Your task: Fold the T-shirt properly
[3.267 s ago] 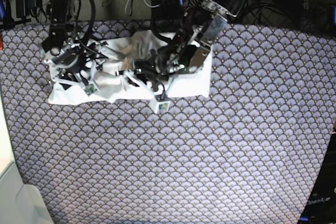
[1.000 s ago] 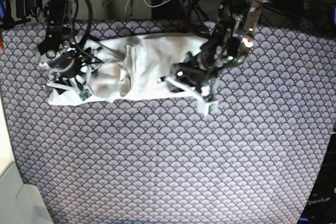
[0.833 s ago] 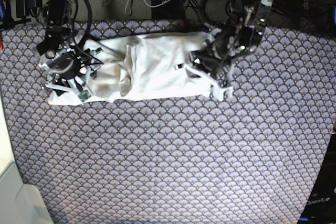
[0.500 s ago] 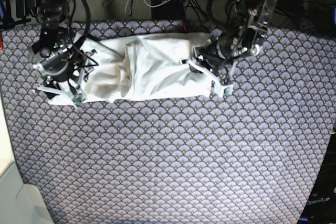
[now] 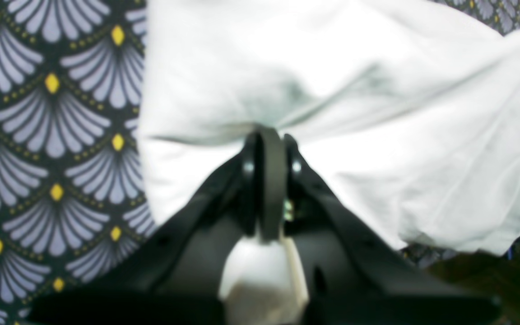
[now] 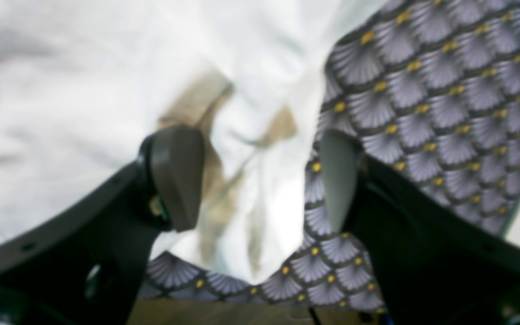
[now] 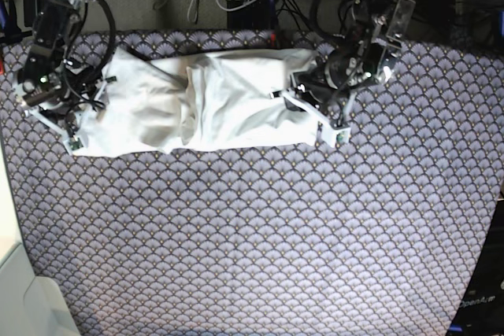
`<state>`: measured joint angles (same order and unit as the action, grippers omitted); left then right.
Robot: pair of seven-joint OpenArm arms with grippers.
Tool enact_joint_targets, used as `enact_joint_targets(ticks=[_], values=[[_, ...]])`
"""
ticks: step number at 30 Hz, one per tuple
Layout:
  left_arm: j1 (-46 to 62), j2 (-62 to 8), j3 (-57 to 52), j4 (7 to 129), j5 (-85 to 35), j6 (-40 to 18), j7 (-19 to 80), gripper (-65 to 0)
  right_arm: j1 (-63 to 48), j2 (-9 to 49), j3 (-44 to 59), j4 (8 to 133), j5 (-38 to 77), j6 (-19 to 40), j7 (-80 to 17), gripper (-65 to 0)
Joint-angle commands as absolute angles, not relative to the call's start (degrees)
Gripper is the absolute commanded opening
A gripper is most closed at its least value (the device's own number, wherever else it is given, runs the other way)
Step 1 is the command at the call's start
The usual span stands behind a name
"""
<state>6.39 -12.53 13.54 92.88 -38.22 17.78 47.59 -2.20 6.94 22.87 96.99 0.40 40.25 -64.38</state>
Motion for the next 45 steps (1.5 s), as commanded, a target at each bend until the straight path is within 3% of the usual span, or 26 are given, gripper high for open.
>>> enact_joint_targets(ticks=[1, 5, 13, 19, 22, 26, 32, 40, 45], values=[[6.37, -12.97, 13.41, 93.14, -37.05, 18.59, 47.96, -64.5, -1.36, 7.69, 22.99, 97.71, 2.68, 40.0, -63.87, -23.0], [6.37, -12.97, 13.67, 93.23, -37.05, 18.59, 48.04, -64.5, -1.36, 8.92, 22.99, 96.84, 7.43, 40.0, -64.04, -23.0], [7.16, -12.97, 13.67, 94.37, -37.05, 18.59, 48.04, -64.5, 1.89, 10.15, 23.08, 83.65, 9.8, 40.0, -63.96, -23.0], [8.31, -12.97, 13.49, 96.75, -36.97, 18.59, 48.04, -64.5, 1.27, 11.12, 22.9, 82.77, 16.84, 40.0, -64.31, -24.4], [8.31, -12.97, 13.49, 96.57, -36.97, 18.59, 48.04, -64.5, 1.27, 11.21, 22.9, 83.03, 17.27, 40.0, -64.31, -36.8], [8.31, -12.97, 13.49, 96.31, -36.53, 18.59, 48.04, -64.5, 1.45, 11.12, 22.99, 83.03, 17.27, 40.0, -64.31, -65.0], [7.6, -13.76, 13.41, 95.87, -36.53, 18.59, 48.04, -64.5, 0.4, 11.03, 23.34, 85.14, 17.45, 40.0, -64.31, -64.0], [7.6, -13.76, 13.32, 96.22, -36.97, 18.59, 48.04, -64.5, -6.37, 9.19, 23.52, 112.48, 25.54, 40.0, -68.18, -64.0], [7.69, -13.85, 13.32, 96.57, -36.97, 18.59, 48.04, -64.5, -6.37, 7.34, 19.03, 115.38, 25.63, 40.0, -70.73, -64.0]])
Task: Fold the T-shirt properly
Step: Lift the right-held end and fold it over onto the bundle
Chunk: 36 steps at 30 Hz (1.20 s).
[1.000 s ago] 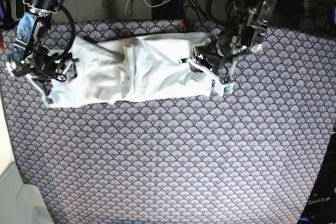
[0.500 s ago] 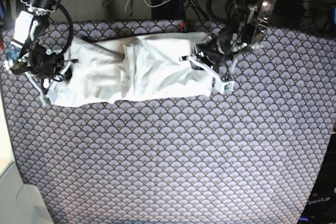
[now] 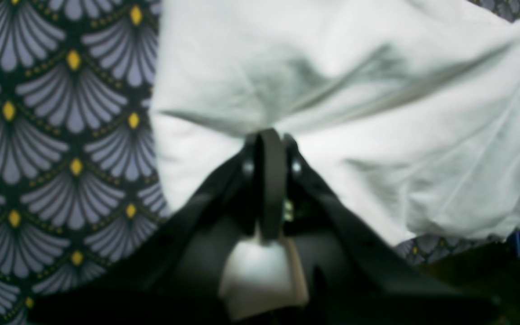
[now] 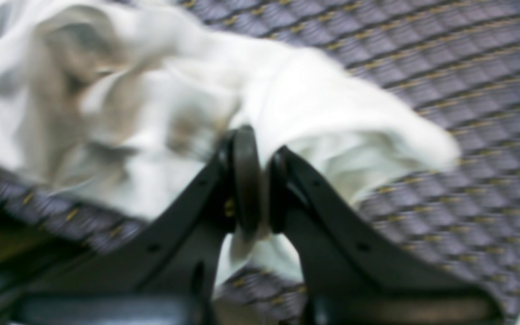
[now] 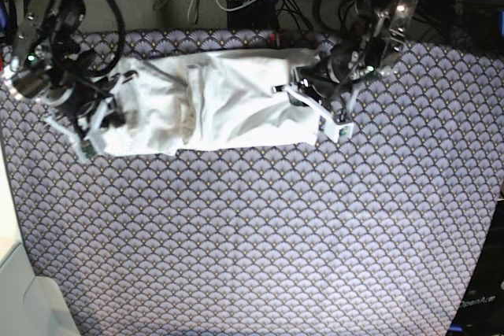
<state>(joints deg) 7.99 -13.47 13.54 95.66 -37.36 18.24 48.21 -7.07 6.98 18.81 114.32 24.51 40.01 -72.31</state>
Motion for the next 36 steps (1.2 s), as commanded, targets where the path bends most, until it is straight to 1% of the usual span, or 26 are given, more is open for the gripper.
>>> enact_joint_targets(ticks=[1, 14, 17, 20, 27, 30, 36], values=[[7.69, -13.85, 13.32, 96.57, -36.97, 18.59, 48.04, -64.5, -6.55, 6.99, 18.33, 115.38, 25.63, 40.0, -70.64, -64.0], [7.87, -13.93, 13.32, 96.66, -37.05, 18.59, 48.04, -64.5, -6.2, 1.36, 10.24, 116.44, 25.63, 40.0, -70.64, -64.0], [8.13, -13.93, 13.32, 98.51, -37.05, 18.59, 47.96, -64.5, -5.67, -0.31, 9.01, 116.79, 26.24, 40.0, -70.64, -64.0], [8.22, -13.85, 11.38, 100.18, -37.05, 18.59, 47.96, -64.5, -5.14, -0.4, 8.04, 116.7, 33.01, 40.0, -70.64, -64.0], [8.04, -13.85, 10.95, 98.68, -36.53, 18.59, 47.96, -64.5, -3.91, -0.04, 8.22, 116.79, 49.8, 40.0, -70.64, -64.0], [7.96, -13.85, 10.95, 98.07, -36.53, 18.59, 47.96, -64.5, -3.91, -0.22, 7.6, 116.53, 51.21, 40.0, -70.02, -64.0], [7.87, -13.85, 10.95, 98.59, -36.97, 18.59, 47.96, -64.5, -6.2, 0.84, 0.04, 115.3, 50.86, 40.0, -62.11, -64.0]])
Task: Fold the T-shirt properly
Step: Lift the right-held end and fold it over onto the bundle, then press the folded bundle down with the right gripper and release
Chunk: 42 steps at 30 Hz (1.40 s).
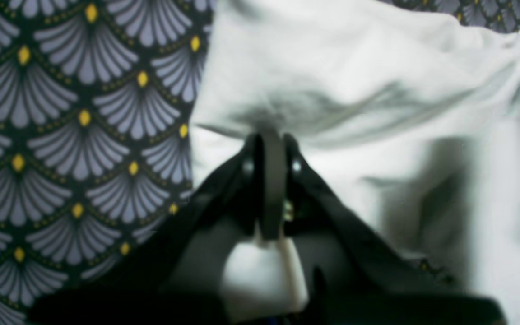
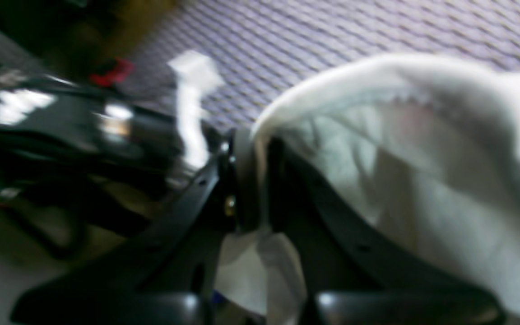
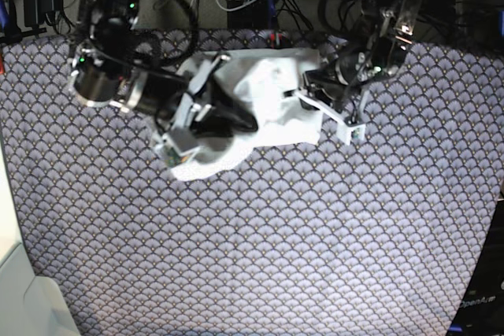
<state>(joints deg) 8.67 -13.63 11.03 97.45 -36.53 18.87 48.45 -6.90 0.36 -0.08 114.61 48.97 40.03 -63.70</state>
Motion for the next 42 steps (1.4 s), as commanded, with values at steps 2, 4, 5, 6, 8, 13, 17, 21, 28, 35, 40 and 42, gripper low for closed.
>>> enact_joint_targets(ticks=[2, 4, 5, 6, 8, 13, 17, 21, 28, 35, 40, 42], values=[[7.78, -13.67, 10.95, 98.24, -36.97, 18.59, 47.96, -64.5, -6.11, 1.71, -2.51, 115.03, 50.15, 40.0, -60.53, -64.0], [7.69, -13.58, 10.95, 97.98, -36.53, 18.59, 47.96, -64.5, -6.02, 2.07, -4.97, 115.03, 48.04, 40.0, -58.77, -64.0], [7.69, -13.58, 10.95, 97.98, -36.53, 18.59, 47.96, -64.5, -6.02, 2.15, -5.85, 115.03, 46.46, 40.0, -58.15, -64.0], [7.69, -13.58, 10.95, 98.07, -36.97, 18.59, 47.96, -64.5, -6.02, 2.15, -6.55, 115.03, 44.7, 40.0, -57.89, -64.0], [7.87, -13.58, 10.95, 98.77, -37.05, 18.59, 47.96, -64.5, -6.02, 1.71, -7.96, 114.42, 41.63, 40.0, -57.63, -64.0], [8.84, -13.93, 10.95, 101.05, -37.05, 18.59, 48.04, -64.5, -4.53, 0.04, -11.03, 110.55, 36.79, 40.0, -55.96, -64.0], [9.8, -15.6, 10.86, 101.76, -37.05, 18.59, 48.04, -64.5, -3.65, 0.04, -11.47, 107.3, 36.18, 40.0, -53.85, -64.0], [10.24, -17.27, 10.77, 102.11, -37.05, 18.59, 48.04, -64.5, -1.63, 0.04, -11.47, 102.29, 35.82, 40.0, -53.58, -64.0], [14.46, -18.59, 4.7, 103.78, -37.14, 18.59, 48.04, -64.5, 0.04, -0.57, -11.47, 97.01, 35.74, 40.0, -52.79, -63.9], [15.52, -18.86, 1.54, 104.57, -37.14, 18.51, 48.04, -64.5, 0.31, -0.84, -15.52, 95.87, 35.74, 40.0, -51.56, -54.6], [16.31, -18.68, 2.07, 104.66, -37.14, 18.51, 48.04, -64.5, 0.92, -0.84, -20.53, 92.26, 35.74, 40.0, -44.09, -44.9], [16.84, -18.59, 1.98, 104.66, -37.14, 18.51, 48.04, -64.5, 1.54, -0.84, -21.85, 89.27, 35.82, 40.0, -42.77, -42.4]])
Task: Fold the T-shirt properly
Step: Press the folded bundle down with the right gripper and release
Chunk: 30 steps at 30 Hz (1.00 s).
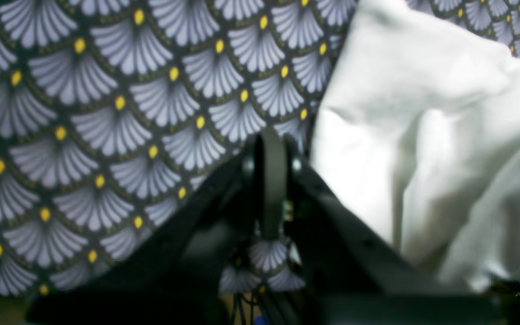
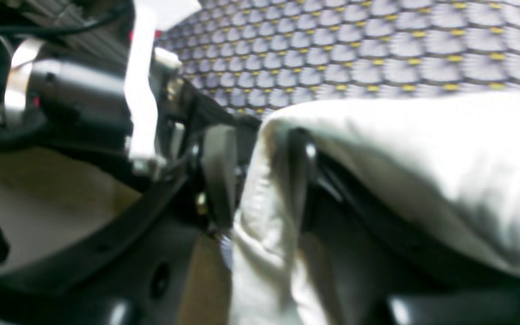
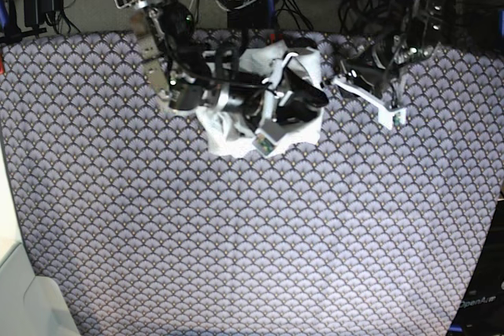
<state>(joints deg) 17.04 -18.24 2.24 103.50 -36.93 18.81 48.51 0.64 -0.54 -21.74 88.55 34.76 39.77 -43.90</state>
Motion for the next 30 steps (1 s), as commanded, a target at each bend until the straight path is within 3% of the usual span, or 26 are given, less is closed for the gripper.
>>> enact_joint_targets(ticks=[1, 5, 11, 18, 25, 30], values=[[17.19, -18.68, 1.98, 104.66, -37.14, 18.51, 48.04, -64.5, 2.68, -0.84, -22.29, 87.78, 35.82, 40.0, -42.42, -41.0], [18.68, -18.86, 1.71, 104.66, -37.14, 18.33, 48.04, -64.5, 5.85, -0.84, -25.98, 83.12, 36.09, 40.0, -42.24, -37.0], [18.68, -18.95, 1.71, 104.66, -37.14, 18.24, 48.04, -64.5, 7.69, -0.84, -30.81, 85.49, 36.09, 40.0, -42.77, -31.7], [18.77, -18.95, 1.71, 104.66, -37.14, 18.24, 48.04, -64.5, 7.87, -0.4, -32.22, 87.69, 35.82, 40.0, -42.33, -31.9], [18.77, -18.95, 1.89, 104.22, -37.05, 18.24, 48.04, -64.5, 6.11, 3.21, -35.03, 98.33, 31.87, 40.0, -41.63, -32.0], [18.68, -18.95, 1.89, 104.22, -37.05, 18.24, 48.04, -64.5, 5.58, 5.05, -37.41, 103.96, 23.78, 40.0, -41.01, -39.9]])
